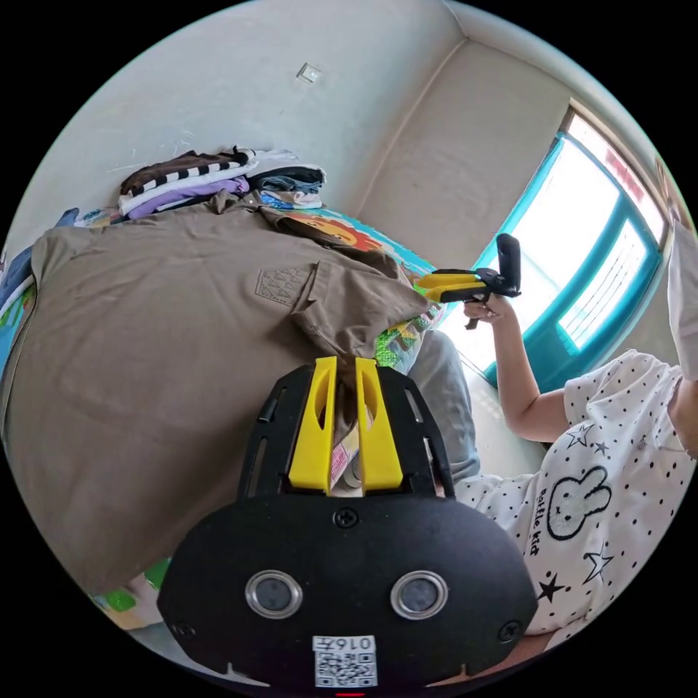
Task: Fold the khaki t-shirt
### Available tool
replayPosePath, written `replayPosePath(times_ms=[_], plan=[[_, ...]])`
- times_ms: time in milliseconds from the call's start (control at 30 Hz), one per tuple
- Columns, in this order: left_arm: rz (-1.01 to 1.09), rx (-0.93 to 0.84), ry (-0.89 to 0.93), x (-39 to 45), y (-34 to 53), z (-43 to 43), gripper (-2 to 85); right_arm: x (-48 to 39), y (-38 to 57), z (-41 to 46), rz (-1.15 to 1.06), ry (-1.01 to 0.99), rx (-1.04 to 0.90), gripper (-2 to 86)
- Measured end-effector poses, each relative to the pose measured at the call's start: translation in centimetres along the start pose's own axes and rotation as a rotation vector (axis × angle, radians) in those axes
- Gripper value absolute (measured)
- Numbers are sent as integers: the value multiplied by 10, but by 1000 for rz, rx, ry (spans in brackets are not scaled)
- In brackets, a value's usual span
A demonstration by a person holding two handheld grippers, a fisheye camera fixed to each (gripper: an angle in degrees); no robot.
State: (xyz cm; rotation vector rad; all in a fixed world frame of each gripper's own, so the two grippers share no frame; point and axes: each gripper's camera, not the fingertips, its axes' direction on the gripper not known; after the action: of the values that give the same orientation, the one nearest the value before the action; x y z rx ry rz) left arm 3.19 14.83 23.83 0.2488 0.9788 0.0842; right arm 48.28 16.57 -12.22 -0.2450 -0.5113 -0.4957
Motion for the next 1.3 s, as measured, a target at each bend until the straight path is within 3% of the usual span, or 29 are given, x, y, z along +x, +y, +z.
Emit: replayPosePath(times_ms=[200, 433, 700, 867, 1133, 1300], plan=[[23, -4, 9, 0, 3, 0, 39, -6, 23, 0, -57, 56, -92, 106], [77, -1, -43, 6, 20, -13, 53, 0, 24, -12, -131, 51, -76, 16], [60, -50, -146, 5, 33, -6, 64, 18, 17, -33, -174, -81, -69, -2], [158, -35, -55, 15, 45, -6, 0, 35, 8, -35, -168, -106, -81, -3], [188, -54, -99, 19, 78, -1, -8, 54, 3, -23, -122, -154, -80, -4], [157, -46, -23, 10, 100, -8, -8, 56, 7, -4, -118, -196, -117, -3]])
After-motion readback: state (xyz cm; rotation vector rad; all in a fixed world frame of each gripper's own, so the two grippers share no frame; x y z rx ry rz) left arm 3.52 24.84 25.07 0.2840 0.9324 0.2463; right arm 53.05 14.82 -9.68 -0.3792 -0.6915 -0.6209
